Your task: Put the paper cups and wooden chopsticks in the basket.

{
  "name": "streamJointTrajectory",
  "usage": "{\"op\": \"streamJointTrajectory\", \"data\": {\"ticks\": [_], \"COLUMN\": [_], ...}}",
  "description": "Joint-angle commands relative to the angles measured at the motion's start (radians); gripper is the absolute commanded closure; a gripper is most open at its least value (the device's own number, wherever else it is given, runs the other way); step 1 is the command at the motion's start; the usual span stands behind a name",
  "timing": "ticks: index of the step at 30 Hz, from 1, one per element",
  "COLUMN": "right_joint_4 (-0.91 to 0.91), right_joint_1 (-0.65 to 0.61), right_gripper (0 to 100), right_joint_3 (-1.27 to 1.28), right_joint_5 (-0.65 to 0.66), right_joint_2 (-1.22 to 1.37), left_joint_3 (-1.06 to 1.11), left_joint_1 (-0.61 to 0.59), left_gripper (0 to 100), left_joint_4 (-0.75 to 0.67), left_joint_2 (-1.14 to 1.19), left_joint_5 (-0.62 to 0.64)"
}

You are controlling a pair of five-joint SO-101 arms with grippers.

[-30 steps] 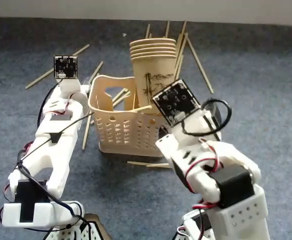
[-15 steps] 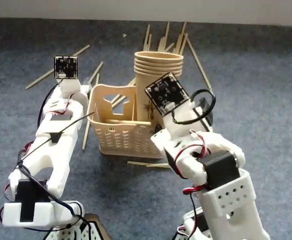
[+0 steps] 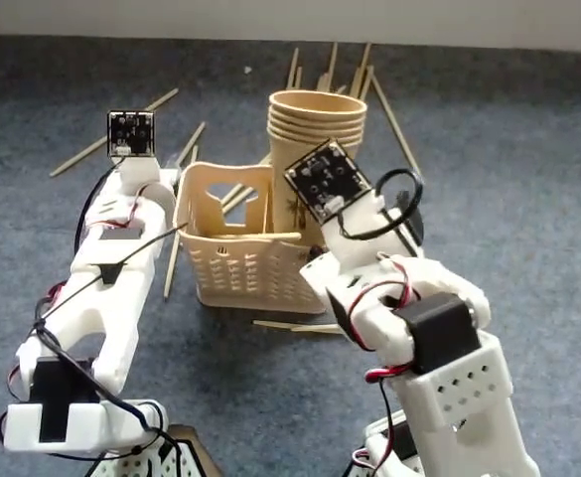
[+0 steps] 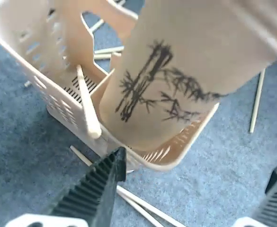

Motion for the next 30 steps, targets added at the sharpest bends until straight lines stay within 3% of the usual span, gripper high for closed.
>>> {"op": "streamJointTrajectory", "data": {"ticks": [1,4,12,14,23,30], "right_joint_4": [0.019,-0.001,-0.265,-0.249,0.102,0.199], "right_joint_1": [0.012,0.012,0.012,0.012,0.012,0.018], "right_gripper": [57.7,57.7,57.7,57.7,57.7,57.7], "right_joint_3": [-0.173,-0.142,0.280,0.275,-0.225,-0.418], "right_joint_5": [0.008,0.008,0.009,0.011,0.011,0.011], "right_joint_2": [0.004,0.007,-0.002,-0.005,0.002,0.004], "left_joint_3": [-0.028,-0.028,-0.027,-0.027,-0.028,-0.025], "left_joint_1": [0.010,0.010,0.010,0.010,0.010,0.008], "left_gripper": [88,88,88,88,88,88], "left_joint_4": [-0.018,-0.018,-0.017,-0.017,-0.018,-0.018], "left_joint_2": [-0.004,-0.004,-0.004,-0.004,-0.004,-0.005], "left_joint_5": [-0.009,-0.009,-0.009,-0.009,-0.009,-0.009]}}
